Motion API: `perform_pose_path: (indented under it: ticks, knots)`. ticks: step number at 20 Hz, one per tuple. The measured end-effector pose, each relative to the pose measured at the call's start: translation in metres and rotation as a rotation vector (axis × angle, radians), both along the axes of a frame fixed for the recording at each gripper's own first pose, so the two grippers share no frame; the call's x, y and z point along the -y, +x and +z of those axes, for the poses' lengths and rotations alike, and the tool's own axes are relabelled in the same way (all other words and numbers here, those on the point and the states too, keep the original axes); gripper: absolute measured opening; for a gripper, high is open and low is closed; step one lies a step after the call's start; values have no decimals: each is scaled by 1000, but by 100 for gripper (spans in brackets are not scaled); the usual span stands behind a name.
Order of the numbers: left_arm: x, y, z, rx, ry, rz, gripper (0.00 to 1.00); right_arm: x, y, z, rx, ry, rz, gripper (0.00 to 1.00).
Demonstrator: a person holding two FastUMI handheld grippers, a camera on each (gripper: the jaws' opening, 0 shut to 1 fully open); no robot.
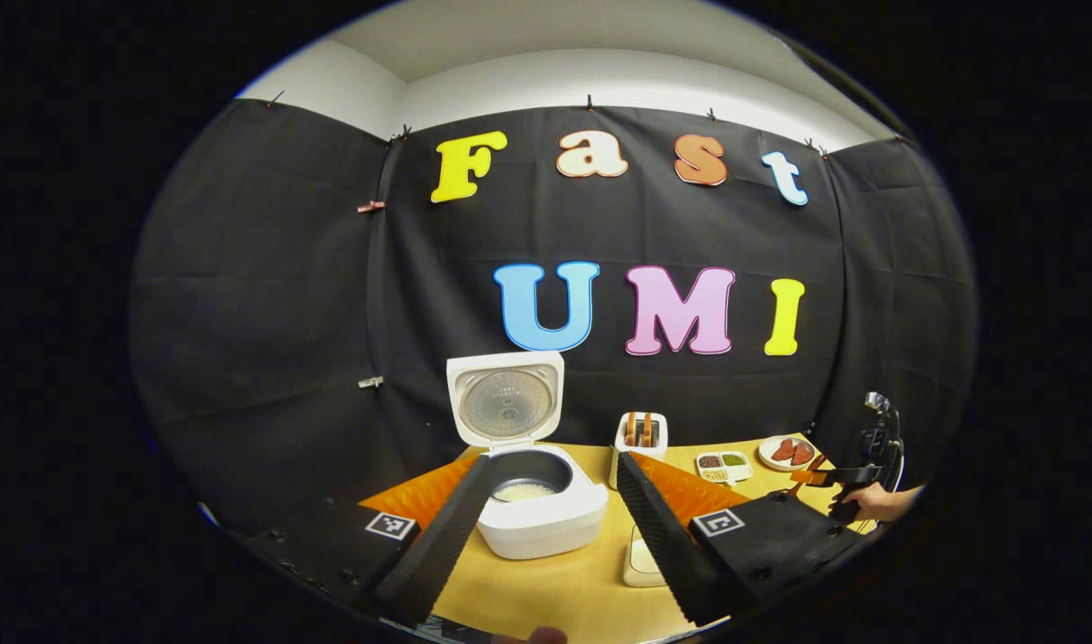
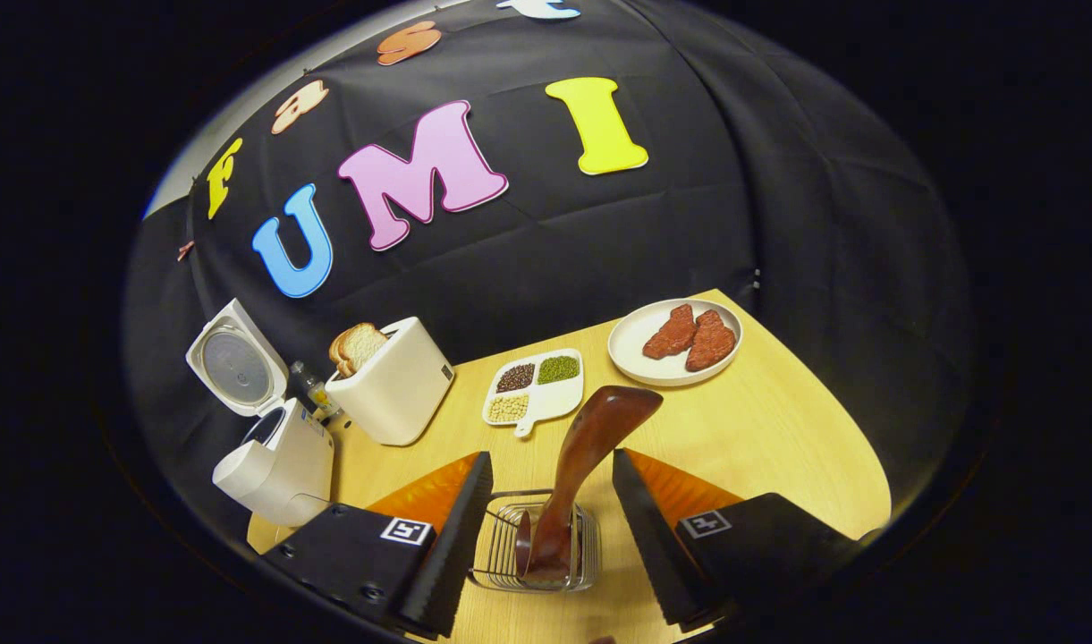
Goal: Close the left gripper, press the button to open the rice cooker; take a wooden spoon from the chopstick holder with the right hand, scoop a spoonful of rice and pour it into the rice cooker, then put the wooden spoon back into the chopstick holder.
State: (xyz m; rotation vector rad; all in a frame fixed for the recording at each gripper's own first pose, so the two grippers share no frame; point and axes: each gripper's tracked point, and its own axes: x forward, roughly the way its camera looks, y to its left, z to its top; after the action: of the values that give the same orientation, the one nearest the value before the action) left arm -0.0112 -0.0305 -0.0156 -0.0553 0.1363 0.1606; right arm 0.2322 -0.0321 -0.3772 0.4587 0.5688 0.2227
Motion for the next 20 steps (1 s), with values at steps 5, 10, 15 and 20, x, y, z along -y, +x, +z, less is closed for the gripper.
perform_pose_path:
  ticks: [5,10,15,20]
  knots:
    - [-5,-4,-8,-20,-50,25,97,-14,3,-2,-9,63,15,46]
    - [-15,-8,-13,-27,-83,34,97,-37,-28,-5,-4,15,110,46]
    - [-27,-10,-8,-13,-81,40,96,-46,-38,-9,-5,-58,127,46]
    - [-29,-13,-3,-2,-58,33,95,-47,-43,-11,7,-130,134,71]
